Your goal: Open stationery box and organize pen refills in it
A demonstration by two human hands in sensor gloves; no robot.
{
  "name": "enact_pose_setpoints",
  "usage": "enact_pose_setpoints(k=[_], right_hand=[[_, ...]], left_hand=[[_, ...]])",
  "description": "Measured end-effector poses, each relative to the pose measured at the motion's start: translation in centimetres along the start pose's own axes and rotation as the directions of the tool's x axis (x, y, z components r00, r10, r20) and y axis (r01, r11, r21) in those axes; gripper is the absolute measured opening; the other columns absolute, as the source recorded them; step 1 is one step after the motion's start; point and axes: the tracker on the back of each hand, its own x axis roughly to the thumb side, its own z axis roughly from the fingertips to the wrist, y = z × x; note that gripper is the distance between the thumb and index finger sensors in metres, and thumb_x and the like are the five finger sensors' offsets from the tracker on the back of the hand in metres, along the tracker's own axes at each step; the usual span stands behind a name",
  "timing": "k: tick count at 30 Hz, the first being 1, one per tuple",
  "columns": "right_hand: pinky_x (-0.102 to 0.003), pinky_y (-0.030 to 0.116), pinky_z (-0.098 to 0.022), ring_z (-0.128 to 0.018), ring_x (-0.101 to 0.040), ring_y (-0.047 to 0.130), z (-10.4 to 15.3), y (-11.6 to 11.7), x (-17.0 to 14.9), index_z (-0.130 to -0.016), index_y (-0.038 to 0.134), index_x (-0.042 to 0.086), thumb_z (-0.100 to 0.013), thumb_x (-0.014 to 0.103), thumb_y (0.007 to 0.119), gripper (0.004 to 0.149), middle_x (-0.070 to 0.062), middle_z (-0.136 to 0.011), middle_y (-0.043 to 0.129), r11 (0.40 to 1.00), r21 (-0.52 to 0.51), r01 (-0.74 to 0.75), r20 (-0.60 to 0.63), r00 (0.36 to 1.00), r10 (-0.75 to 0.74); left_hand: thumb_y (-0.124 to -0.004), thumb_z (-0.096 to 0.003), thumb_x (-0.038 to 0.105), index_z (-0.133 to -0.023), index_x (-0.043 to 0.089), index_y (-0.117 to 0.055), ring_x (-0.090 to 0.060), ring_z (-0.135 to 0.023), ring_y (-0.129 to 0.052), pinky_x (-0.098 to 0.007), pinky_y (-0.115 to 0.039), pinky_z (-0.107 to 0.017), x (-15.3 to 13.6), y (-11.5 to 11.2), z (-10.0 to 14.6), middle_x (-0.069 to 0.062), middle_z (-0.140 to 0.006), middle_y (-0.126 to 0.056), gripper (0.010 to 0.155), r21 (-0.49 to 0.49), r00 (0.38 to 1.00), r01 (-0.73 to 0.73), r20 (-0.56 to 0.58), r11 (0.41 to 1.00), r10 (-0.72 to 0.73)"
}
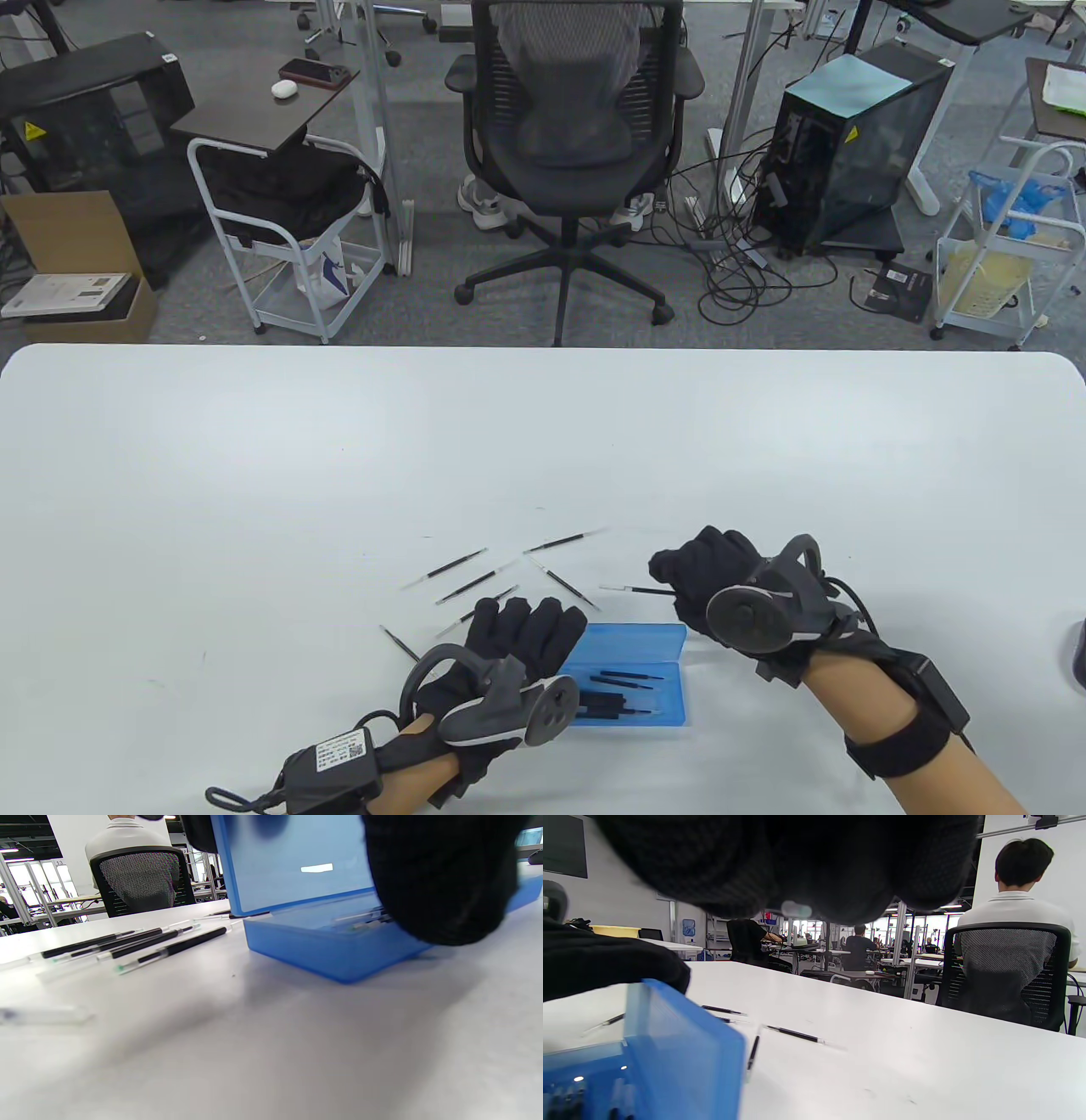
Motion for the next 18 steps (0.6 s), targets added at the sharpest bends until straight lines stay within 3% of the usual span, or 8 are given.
enact_pose_setpoints(k=[4, 9, 18], right_hand=[[-0.055, 0.083, -0.057, -0.066, -0.032, 0.098, 1.7, 0.1, 2.9, -0.094, 0.073, 0.012, -0.043, 0.031, 0.091, 0.058, -0.005, -0.075, 0.098, 0.999, 0.027, -0.047, -0.006, 0.999, 0.047], [-0.055, 0.083, -0.056, -0.065, -0.033, 0.098, 3.1, 2.7, 5.9, -0.095, 0.073, 0.012, -0.043, 0.031, 0.091, 0.057, -0.005, -0.075, 0.098, 0.992, 0.111, -0.057, -0.007, 0.998, 0.058], [-0.053, 0.083, -0.054, -0.065, -0.032, 0.098, 2.3, 5.9, 9.1, -0.096, 0.072, 0.011, -0.044, 0.031, 0.090, 0.059, -0.005, -0.075, 0.097, 0.976, 0.140, -0.164, 0.017, 0.986, 0.163]], left_hand=[[-0.083, -0.0368, 0.063, -0.114, 0.027, 0.001, -0.041, -0.119, -0.036, -0.067, -0.034, -0.087, 0.0, 0.0, 0.0, -0.006, -0.129, -0.012, 0.120, -0.007, 1.000, -0.004, -0.002, 1.000, 0.004], [-0.083, -0.0367, 0.063, -0.114, 0.027, 0.002, -0.042, -0.120, -0.036, -0.067, -0.034, -0.087, -0.1, 0.0, -0.1, -0.006, -0.129, -0.012, 0.120, -0.009, 1.000, -0.006, -0.003, 1.000, 0.006], [-0.083, -0.0367, 0.063, -0.114, 0.026, 0.002, -0.042, -0.120, -0.035, -0.068, -0.034, -0.087, -0.1, 0.1, -0.2, -0.006, -0.129, -0.011, 0.120, -0.015, 1.000, -0.007, -0.003, 1.000, 0.007]])
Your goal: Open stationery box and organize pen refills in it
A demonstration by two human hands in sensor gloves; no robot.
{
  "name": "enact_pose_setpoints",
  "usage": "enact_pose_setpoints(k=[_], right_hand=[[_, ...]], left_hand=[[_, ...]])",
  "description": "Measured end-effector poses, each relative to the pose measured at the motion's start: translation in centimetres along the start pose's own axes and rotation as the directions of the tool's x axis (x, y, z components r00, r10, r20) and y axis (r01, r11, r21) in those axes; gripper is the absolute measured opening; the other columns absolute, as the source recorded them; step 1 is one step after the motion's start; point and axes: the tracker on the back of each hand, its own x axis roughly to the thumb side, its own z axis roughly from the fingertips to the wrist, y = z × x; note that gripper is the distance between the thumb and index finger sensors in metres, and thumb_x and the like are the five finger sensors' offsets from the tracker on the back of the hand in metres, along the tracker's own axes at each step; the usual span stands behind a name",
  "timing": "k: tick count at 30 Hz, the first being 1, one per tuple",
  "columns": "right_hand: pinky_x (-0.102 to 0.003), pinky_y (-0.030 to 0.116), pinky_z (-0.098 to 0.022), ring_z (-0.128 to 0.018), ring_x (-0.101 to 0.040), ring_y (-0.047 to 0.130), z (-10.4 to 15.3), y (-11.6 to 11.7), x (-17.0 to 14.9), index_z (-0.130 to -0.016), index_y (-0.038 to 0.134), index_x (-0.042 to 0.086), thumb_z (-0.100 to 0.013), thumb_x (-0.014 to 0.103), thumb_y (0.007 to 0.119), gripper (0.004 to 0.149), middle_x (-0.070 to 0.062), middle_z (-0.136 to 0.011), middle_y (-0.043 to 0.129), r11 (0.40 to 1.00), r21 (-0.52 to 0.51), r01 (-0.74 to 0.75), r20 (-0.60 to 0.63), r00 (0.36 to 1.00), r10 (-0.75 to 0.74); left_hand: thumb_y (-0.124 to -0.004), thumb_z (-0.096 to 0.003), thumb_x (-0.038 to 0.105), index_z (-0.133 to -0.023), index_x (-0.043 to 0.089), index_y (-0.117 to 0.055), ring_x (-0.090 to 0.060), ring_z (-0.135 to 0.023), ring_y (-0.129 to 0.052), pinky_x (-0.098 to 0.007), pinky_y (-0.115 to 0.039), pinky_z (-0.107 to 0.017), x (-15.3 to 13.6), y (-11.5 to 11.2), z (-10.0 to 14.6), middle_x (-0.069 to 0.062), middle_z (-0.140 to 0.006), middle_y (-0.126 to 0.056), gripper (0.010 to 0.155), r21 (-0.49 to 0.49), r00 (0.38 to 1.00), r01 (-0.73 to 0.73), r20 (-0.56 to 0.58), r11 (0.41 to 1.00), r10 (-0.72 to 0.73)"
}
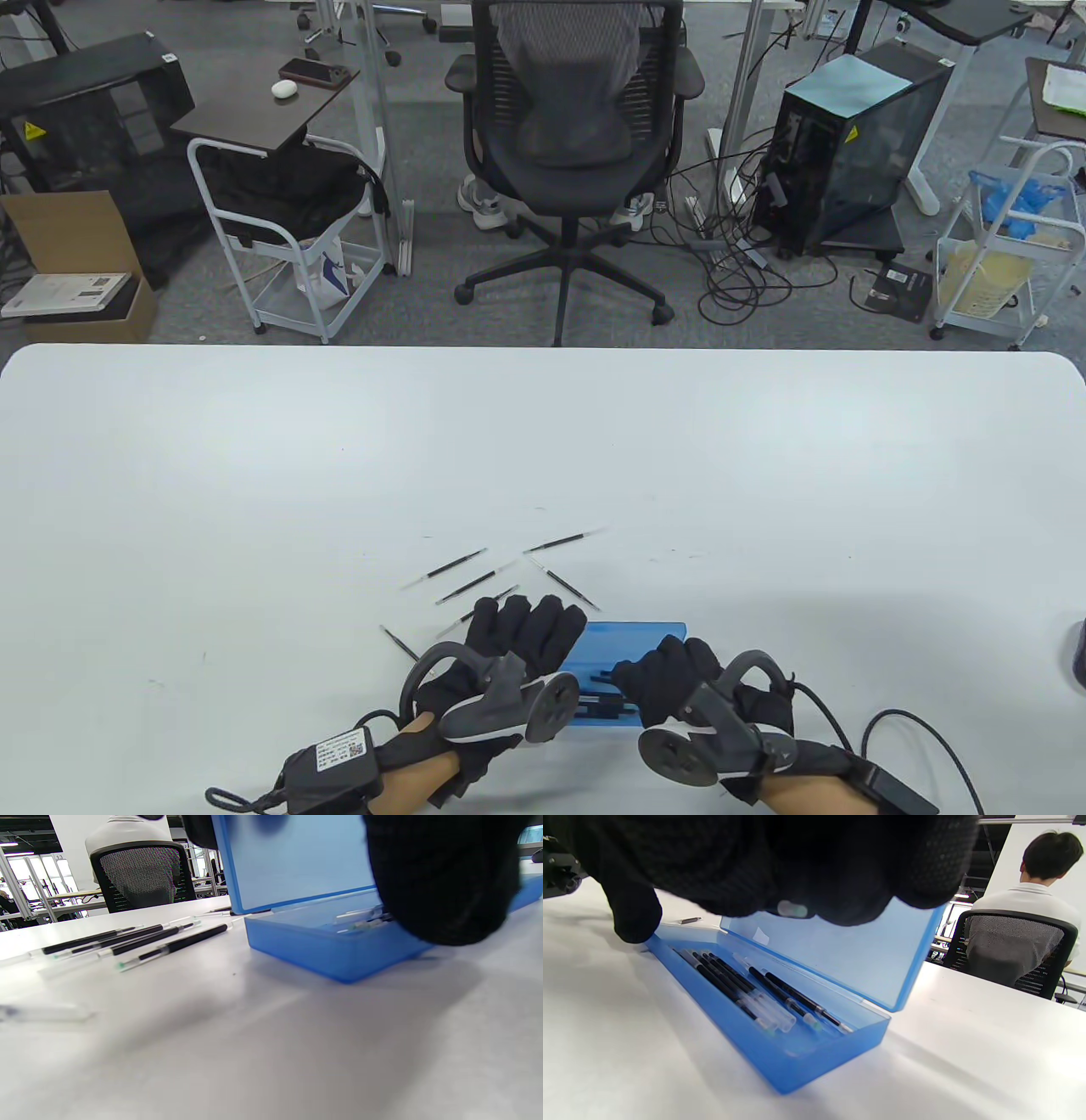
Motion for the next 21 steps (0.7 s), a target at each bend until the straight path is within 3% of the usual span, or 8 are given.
enact_pose_setpoints(k=[10, 16, 21], right_hand=[[-0.053, 0.082, -0.056, -0.067, -0.032, 0.097, -0.7, 2.0, 0.2, -0.097, 0.070, 0.013, -0.045, 0.032, 0.088, 0.058, -0.004, -0.077, 0.096, 0.999, 0.015, -0.046, 0.006, 0.999, 0.046], [-0.053, 0.079, -0.058, -0.072, -0.034, 0.094, -0.4, 1.2, 0.4, -0.100, 0.067, 0.014, -0.045, 0.036, 0.087, 0.062, -0.007, -0.083, 0.094, 0.999, -0.037, -0.034, 0.007, 0.999, 0.035], [-0.056, 0.073, -0.064, -0.085, -0.040, 0.083, 0.4, -0.2, -0.3, -0.104, 0.063, 0.016, -0.045, 0.041, 0.086, 0.069, -0.013, -0.097, 0.083, 0.992, -0.127, -0.027, -0.016, 1.000, 0.026]], left_hand=[[-0.083, -0.0368, 0.063, -0.114, 0.026, 0.002, -0.042, -0.120, -0.035, -0.067, -0.034, -0.087, 0.0, 0.0, -0.1, -0.006, -0.129, -0.011, 0.120, 0.000, 1.000, 0.004, 0.000, 1.000, -0.004], [-0.083, -0.0367, 0.063, -0.114, 0.026, 0.002, -0.042, -0.120, -0.036, -0.067, -0.034, -0.087, 0.0, 0.0, -0.1, -0.006, -0.129, -0.011, 0.120, 0.002, 1.000, 0.005, 0.000, 1.000, -0.005], [-0.083, -0.0367, 0.063, -0.114, 0.026, 0.002, -0.042, -0.120, -0.036, -0.067, -0.034, -0.087, 0.0, 0.0, -0.1, -0.006, -0.129, -0.011, 0.120, 0.002, 1.000, 0.003, -0.001, 1.000, -0.003]])
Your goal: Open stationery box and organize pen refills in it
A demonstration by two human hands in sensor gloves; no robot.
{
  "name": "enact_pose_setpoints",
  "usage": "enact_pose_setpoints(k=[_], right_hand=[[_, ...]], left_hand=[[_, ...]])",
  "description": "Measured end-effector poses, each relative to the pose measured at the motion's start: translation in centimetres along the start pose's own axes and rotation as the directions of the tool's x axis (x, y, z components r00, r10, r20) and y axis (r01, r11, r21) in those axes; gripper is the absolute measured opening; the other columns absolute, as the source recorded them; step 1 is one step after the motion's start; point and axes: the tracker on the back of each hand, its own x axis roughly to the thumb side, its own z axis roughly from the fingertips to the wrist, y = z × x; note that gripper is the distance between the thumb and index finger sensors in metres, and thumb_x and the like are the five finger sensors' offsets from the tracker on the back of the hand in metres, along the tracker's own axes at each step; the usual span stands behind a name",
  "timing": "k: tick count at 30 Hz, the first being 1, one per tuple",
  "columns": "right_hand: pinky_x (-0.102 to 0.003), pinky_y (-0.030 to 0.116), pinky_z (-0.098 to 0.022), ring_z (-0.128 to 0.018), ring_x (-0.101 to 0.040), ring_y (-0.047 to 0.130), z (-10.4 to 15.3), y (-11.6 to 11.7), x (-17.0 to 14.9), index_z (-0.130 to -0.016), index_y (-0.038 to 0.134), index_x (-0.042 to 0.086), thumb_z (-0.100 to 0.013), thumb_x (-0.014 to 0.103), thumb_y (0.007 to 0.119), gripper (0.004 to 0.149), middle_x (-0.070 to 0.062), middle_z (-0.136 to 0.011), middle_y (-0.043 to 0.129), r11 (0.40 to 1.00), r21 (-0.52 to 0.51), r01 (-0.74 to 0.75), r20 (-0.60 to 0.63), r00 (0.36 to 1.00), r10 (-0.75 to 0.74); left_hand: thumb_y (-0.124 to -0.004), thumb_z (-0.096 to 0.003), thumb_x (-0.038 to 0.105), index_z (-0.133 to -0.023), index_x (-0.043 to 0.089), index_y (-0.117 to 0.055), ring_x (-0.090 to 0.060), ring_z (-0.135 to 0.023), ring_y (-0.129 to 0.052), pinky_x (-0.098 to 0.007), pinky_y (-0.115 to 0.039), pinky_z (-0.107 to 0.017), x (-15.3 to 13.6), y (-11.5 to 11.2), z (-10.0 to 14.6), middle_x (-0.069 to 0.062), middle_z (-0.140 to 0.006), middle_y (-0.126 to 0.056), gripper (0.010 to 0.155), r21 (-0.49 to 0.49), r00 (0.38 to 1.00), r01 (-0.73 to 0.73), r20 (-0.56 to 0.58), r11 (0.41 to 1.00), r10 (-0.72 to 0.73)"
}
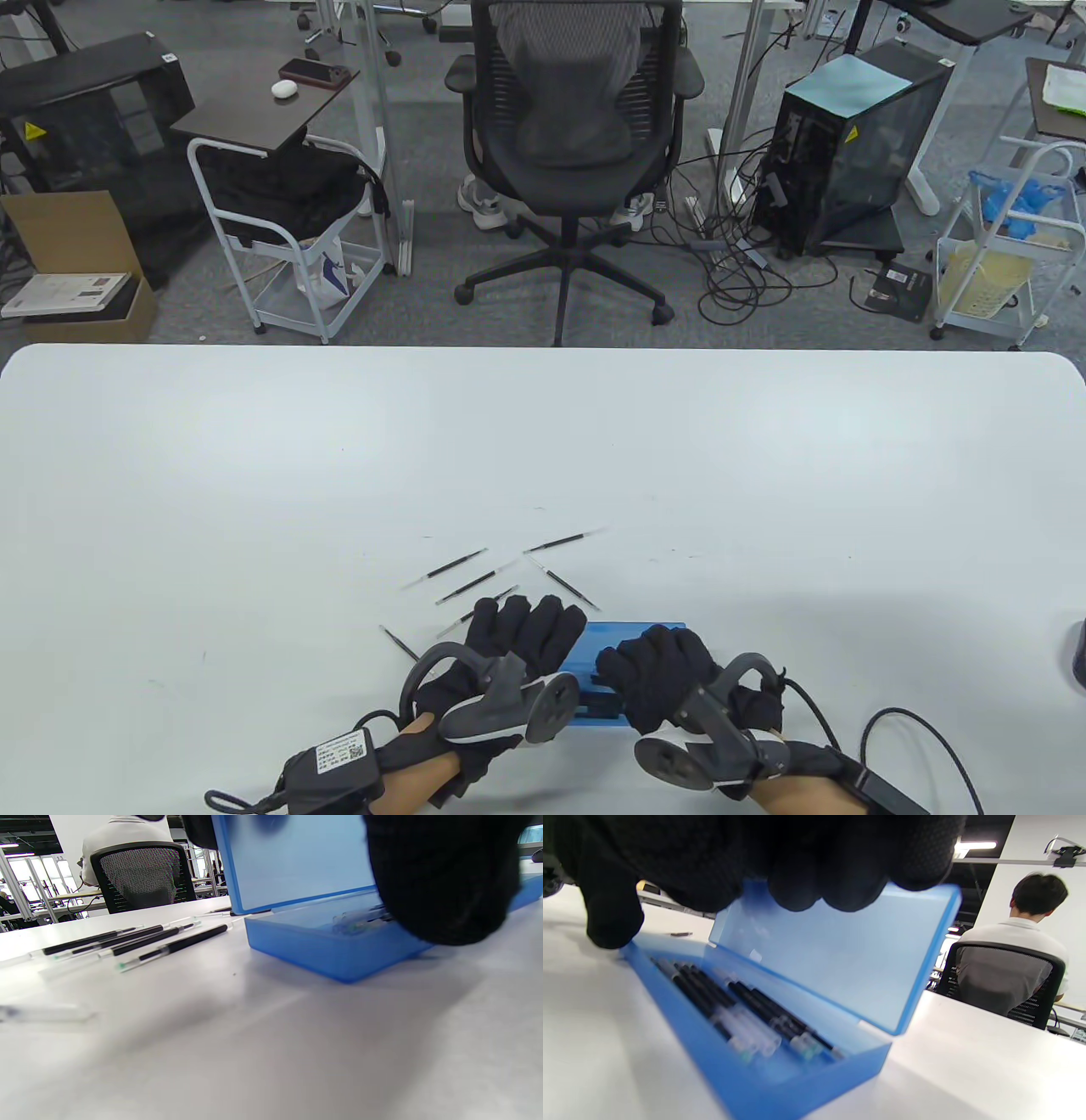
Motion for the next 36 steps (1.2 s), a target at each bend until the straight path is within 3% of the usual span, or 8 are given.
enact_pose_setpoints(k=[5, 9, 14, 22, 29, 32, 36], right_hand=[[-0.059, 0.063, -0.070, -0.096, -0.050, 0.067, 0.5, -0.4, -0.9, -0.111, 0.054, 0.011, -0.043, 0.048, 0.085, 0.084, -0.023, -0.111, 0.064, 0.999, 0.016, -0.035, -0.054, 0.998, 0.036], [-0.066, 0.055, -0.074, -0.104, -0.059, 0.053, 0.6, 0.6, -2.0, -0.116, 0.040, 0.006, -0.042, 0.055, 0.083, 0.099, -0.033, -0.120, 0.043, 0.986, 0.167, -0.007, -0.102, 0.994, 0.024], [-0.069, 0.053, -0.074, -0.106, -0.062, 0.047, 0.5, 1.9, -2.9, -0.118, 0.026, 0.004, -0.041, 0.058, 0.083, 0.110, -0.036, -0.122, 0.031, 0.963, 0.267, 0.034, -0.121, 0.993, -0.002], [-0.068, 0.053, -0.074, -0.106, -0.061, 0.048, 0.3, 2.8, -2.8, -0.115, 0.009, 0.003, -0.042, 0.057, 0.083, 0.118, -0.035, -0.121, 0.026, 0.944, 0.324, 0.061, -0.124, 0.992, -0.021], [-0.068, 0.054, -0.074, -0.105, -0.061, 0.049, 0.3, 2.8, -2.8, -0.114, 0.007, 0.003, -0.042, 0.057, 0.082, 0.117, -0.035, -0.120, 0.024, 0.938, 0.339, 0.075, -0.130, 0.991, -0.032], [-0.068, 0.054, -0.074, -0.105, -0.061, 0.049, 0.3, 2.8, -2.9, -0.114, 0.006, 0.004, -0.042, 0.057, 0.082, 0.117, -0.034, -0.120, 0.024, 0.938, 0.338, 0.077, -0.130, 0.991, -0.034], [-0.068, 0.054, -0.074, -0.105, -0.061, 0.049, 0.3, 2.9, -2.9, -0.114, 0.006, 0.004, -0.043, 0.057, 0.082, 0.117, -0.035, -0.120, 0.024, 0.937, 0.339, 0.081, -0.128, 0.991, -0.040]], left_hand=[[-0.083, -0.0367, 0.063, -0.114, 0.027, 0.002, -0.041, -0.120, -0.035, -0.067, -0.034, -0.087, 0.0, 0.0, 0.0, -0.006, -0.129, -0.011, 0.120, 0.001, 1.000, -0.001, 0.000, 1.000, 0.001], [-0.083, -0.0367, 0.063, -0.114, 0.027, 0.002, -0.042, -0.120, -0.035, -0.067, -0.034, -0.087, 0.0, 0.0, 0.0, -0.006, -0.129, -0.011, 0.120, 0.002, 1.000, -0.003, 0.001, 1.000, 0.003], [-0.083, -0.0368, 0.063, -0.114, 0.027, 0.002, -0.042, -0.120, -0.035, -0.067, -0.034, -0.087, 0.0, 0.0, 0.0, -0.006, -0.129, -0.011, 0.120, 0.002, 1.000, -0.003, 0.001, 1.000, 0.003], [-0.083, -0.0368, 0.063, -0.114, 0.026, 0.002, -0.042, -0.120, -0.035, -0.067, -0.034, -0.087, 0.0, 0.0, 0.0, -0.006, -0.129, -0.011, 0.120, 0.002, 1.000, -0.003, 0.001, 1.000, 0.003], [-0.080, -0.0381, 0.063, -0.114, 0.027, 0.001, -0.040, -0.121, -0.032, -0.066, -0.034, -0.087, -0.5, 0.6, 0.1, -0.005, -0.129, -0.011, 0.117, -0.024, 1.000, -0.002, 0.017, 1.000, 0.002], [-0.081, -0.0418, 0.058, -0.118, 0.027, -0.016, -0.038, -0.121, -0.040, -0.065, -0.037, -0.087, -2.1, 2.5, 0.8, -0.005, -0.130, -0.026, 0.105, 0.071, 0.997, -0.073, -0.013, 0.995, 0.074], [-0.086, -0.0472, 0.045, -0.113, 0.031, -0.058, -0.030, -0.113, -0.072, -0.061, -0.047, -0.088, -5.4, 5.1, 2.2, 0.002, -0.120, -0.069, 0.073, 0.186, 0.982, -0.115, -0.127, 0.976, 0.140]])
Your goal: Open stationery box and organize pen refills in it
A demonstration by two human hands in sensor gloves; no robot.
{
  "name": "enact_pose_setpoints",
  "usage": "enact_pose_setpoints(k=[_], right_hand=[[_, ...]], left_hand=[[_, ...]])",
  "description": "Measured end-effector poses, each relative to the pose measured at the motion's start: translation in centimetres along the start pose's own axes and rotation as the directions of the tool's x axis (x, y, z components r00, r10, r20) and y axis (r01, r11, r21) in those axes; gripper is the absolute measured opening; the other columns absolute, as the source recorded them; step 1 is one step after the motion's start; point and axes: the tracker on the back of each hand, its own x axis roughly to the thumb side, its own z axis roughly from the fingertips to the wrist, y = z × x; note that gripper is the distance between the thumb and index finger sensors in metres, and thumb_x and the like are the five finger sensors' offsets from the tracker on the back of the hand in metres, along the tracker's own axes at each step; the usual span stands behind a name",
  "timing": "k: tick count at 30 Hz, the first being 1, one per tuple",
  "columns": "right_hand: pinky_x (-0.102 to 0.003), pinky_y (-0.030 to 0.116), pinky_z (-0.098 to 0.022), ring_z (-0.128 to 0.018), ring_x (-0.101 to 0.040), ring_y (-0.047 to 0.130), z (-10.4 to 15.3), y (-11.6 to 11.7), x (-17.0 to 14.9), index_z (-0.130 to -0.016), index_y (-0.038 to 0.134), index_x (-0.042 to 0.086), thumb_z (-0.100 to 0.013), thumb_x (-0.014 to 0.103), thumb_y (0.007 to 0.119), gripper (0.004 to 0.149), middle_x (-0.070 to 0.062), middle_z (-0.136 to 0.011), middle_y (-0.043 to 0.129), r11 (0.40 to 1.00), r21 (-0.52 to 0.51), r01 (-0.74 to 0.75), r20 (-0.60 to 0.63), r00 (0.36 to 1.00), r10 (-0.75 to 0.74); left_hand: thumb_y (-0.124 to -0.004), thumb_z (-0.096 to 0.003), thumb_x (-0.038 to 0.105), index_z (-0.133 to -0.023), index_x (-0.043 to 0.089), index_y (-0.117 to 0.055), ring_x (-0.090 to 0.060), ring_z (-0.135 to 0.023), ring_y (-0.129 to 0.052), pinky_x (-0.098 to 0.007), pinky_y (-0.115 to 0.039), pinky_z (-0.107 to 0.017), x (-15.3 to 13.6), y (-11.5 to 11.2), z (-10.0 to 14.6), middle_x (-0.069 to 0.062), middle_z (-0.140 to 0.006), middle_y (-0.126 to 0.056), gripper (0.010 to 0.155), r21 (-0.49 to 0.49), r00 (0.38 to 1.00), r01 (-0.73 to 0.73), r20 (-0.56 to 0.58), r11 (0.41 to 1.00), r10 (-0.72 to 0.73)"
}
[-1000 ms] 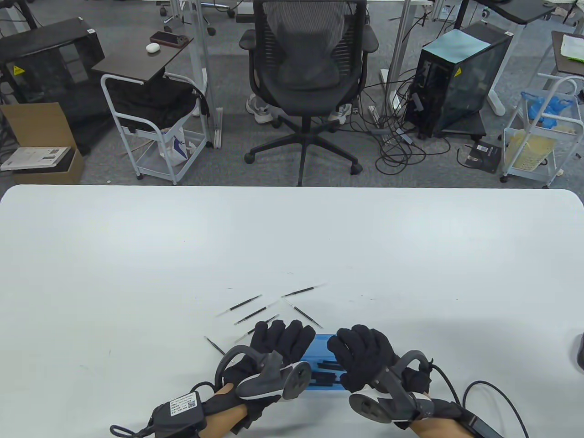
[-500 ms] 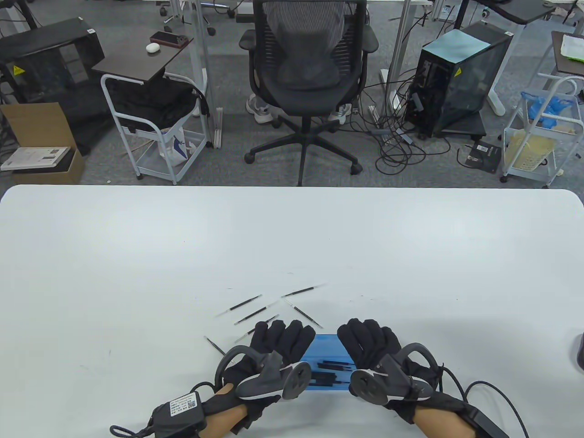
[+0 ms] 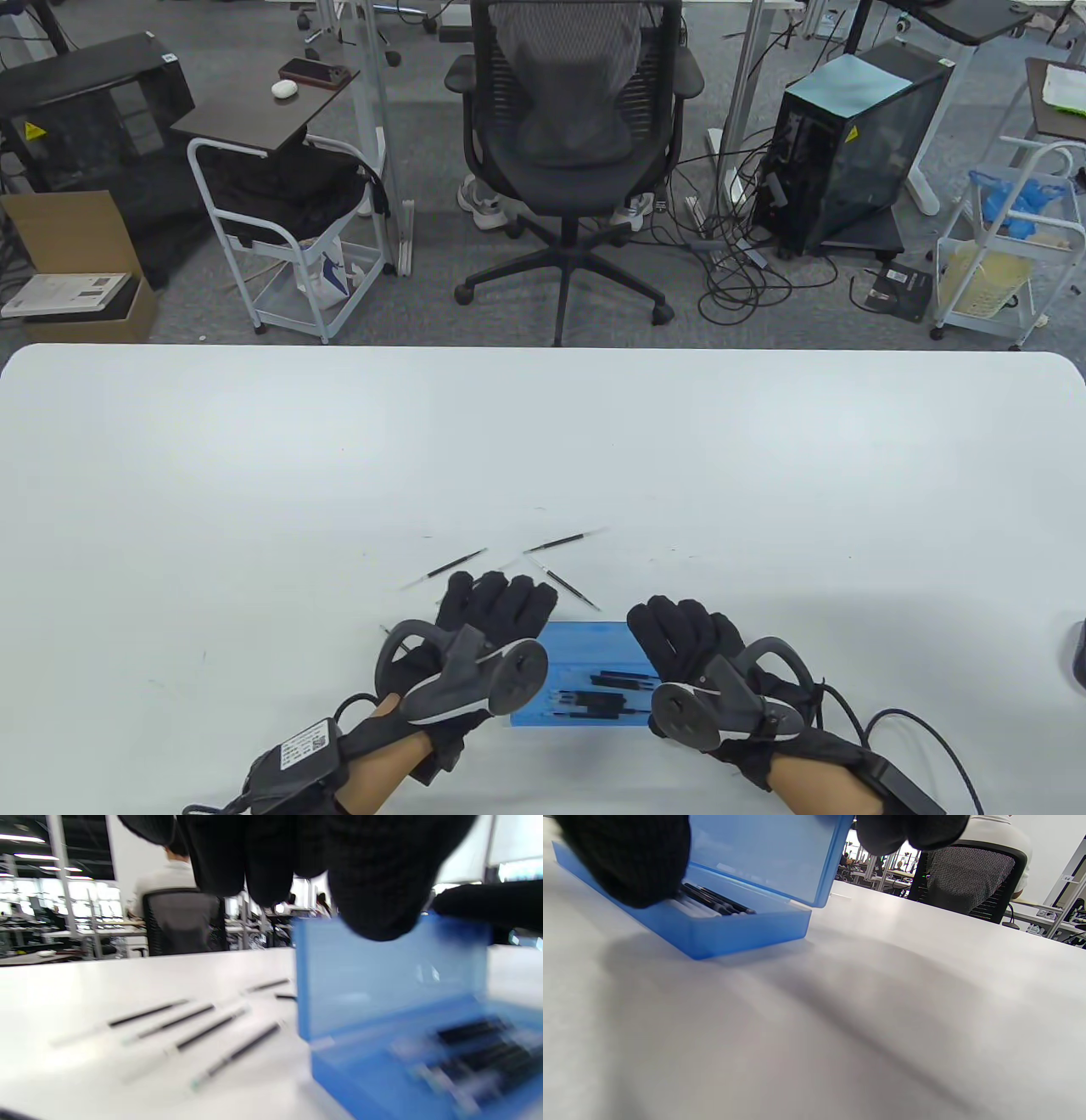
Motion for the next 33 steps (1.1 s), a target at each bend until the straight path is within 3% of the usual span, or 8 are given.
enact_pose_setpoints(k=[4, 10, 20, 33], right_hand=[[-0.068, 0.054, -0.074, -0.105, -0.061, 0.049, 0.0, 0.0, 0.0, -0.114, 0.006, 0.004, -0.043, 0.056, 0.082, 0.117, -0.034, -0.120, 0.024, 1.000, 0.000, 0.000, 0.003, 1.000, 0.000], [-0.068, 0.054, -0.074, -0.105, -0.061, 0.050, 0.0, 0.1, -0.1, -0.114, 0.007, 0.004, -0.043, 0.056, 0.083, 0.116, -0.034, -0.120, 0.025, 1.000, 0.000, 0.003, 0.008, 1.000, -0.003], [-0.068, 0.055, -0.074, -0.105, -0.060, 0.050, 0.0, 0.2, -0.2, -0.114, 0.006, 0.004, -0.043, 0.055, 0.083, 0.116, -0.034, -0.120, 0.024, 1.000, 0.004, 0.006, 0.015, 1.000, -0.006], [-0.068, 0.055, -0.074, -0.105, -0.060, 0.050, 0.0, 0.2, -0.3, -0.114, 0.005, 0.005, -0.043, 0.055, 0.083, 0.116, -0.033, -0.120, 0.023, 1.000, 0.011, 0.018, 0.021, 1.000, -0.018]], left_hand=[[-0.091, -0.0478, 0.035, -0.099, 0.034, -0.078, -0.024, -0.102, -0.087, -0.058, -0.053, -0.088, -3.9, 1.3, 0.8, 0.007, -0.104, -0.089, 0.052, 0.004, 0.994, -0.009, -0.110, 1.000, 0.009], [-0.097, -0.0448, 0.030, -0.087, 0.037, -0.087, -0.019, -0.093, -0.095, -0.058, -0.055, -0.088, -7.7, -1.0, 2.4, 0.010, -0.091, -0.098, 0.044, -0.042, 0.978, 0.021, -0.207, 0.999, -0.029], [-0.101, -0.0424, 0.029, -0.080, 0.042, -0.088, -0.011, -0.098, -0.089, -0.054, -0.050, -0.092, -8.0, -5.0, 1.5, 0.017, -0.090, -0.097, 0.042, -0.030, 0.981, 0.191, 0.034, 0.981, -0.190], [-0.101, -0.0428, 0.028, -0.077, 0.042, -0.090, -0.009, -0.098, -0.088, -0.050, -0.050, -0.093, -6.7, -6.6, 1.1, 0.019, -0.088, -0.098, 0.039, -0.055, 0.950, 0.285, 0.152, 0.957, -0.274]])
